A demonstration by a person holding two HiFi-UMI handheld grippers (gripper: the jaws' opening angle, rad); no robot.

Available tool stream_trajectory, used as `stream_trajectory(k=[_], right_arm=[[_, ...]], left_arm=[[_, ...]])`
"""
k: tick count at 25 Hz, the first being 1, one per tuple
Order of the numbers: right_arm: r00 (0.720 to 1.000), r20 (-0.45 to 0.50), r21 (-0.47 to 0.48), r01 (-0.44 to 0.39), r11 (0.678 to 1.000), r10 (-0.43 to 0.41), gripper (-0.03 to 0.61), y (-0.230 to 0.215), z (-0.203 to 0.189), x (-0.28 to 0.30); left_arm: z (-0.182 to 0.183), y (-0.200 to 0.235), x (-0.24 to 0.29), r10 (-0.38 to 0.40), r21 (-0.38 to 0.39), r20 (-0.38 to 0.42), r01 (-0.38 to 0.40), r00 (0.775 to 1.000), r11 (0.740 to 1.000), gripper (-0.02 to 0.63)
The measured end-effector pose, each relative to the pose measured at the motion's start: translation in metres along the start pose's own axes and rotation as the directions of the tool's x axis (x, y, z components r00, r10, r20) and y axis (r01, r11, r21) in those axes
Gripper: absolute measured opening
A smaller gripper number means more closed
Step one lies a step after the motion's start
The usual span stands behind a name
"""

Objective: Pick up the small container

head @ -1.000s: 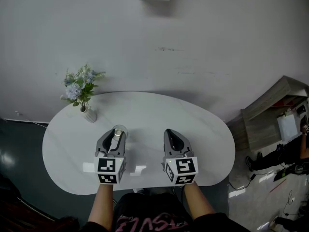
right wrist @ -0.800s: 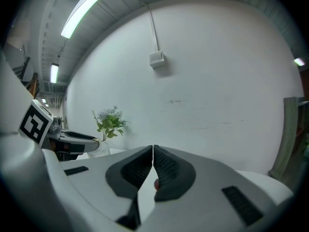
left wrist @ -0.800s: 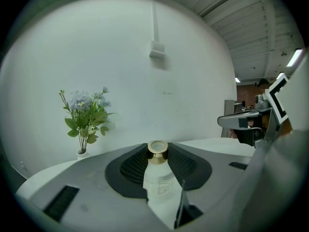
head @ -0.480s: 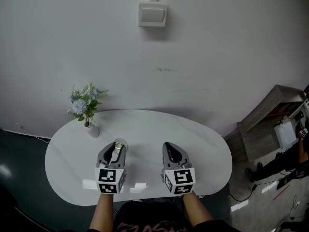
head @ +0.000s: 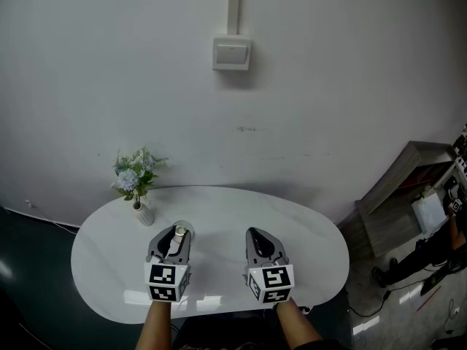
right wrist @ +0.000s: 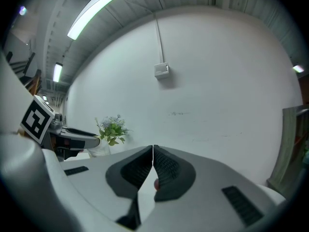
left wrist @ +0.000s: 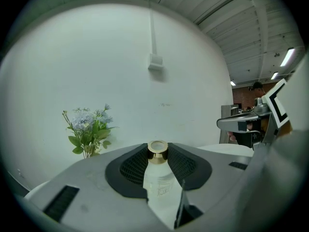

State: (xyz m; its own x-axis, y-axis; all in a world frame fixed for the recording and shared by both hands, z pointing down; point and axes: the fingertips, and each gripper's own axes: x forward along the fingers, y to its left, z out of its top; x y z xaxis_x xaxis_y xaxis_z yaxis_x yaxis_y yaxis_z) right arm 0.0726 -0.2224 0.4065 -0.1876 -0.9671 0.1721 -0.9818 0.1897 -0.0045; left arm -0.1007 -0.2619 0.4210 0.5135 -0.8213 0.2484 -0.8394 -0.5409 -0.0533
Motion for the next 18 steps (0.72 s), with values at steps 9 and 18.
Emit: stream_trajectory(k=[9,18], right_arm=[[1.0,0.028,-0.026,0.016,1.0,-0.015,0.067,0.0,0.017,-0.004],[0.999,0.047,-0.03,0.028,0.999,-0.027,0.066,0.003,0.026,-0.009]], left_arm=[[0.016,0.004,-0.006,-0.015,0.015,0.031,0.015,0.999,1.0,0.13],[0.029,0.006,-0.011,-0.03,0.038,0.056,0.028,0.998,0.999,0.129]])
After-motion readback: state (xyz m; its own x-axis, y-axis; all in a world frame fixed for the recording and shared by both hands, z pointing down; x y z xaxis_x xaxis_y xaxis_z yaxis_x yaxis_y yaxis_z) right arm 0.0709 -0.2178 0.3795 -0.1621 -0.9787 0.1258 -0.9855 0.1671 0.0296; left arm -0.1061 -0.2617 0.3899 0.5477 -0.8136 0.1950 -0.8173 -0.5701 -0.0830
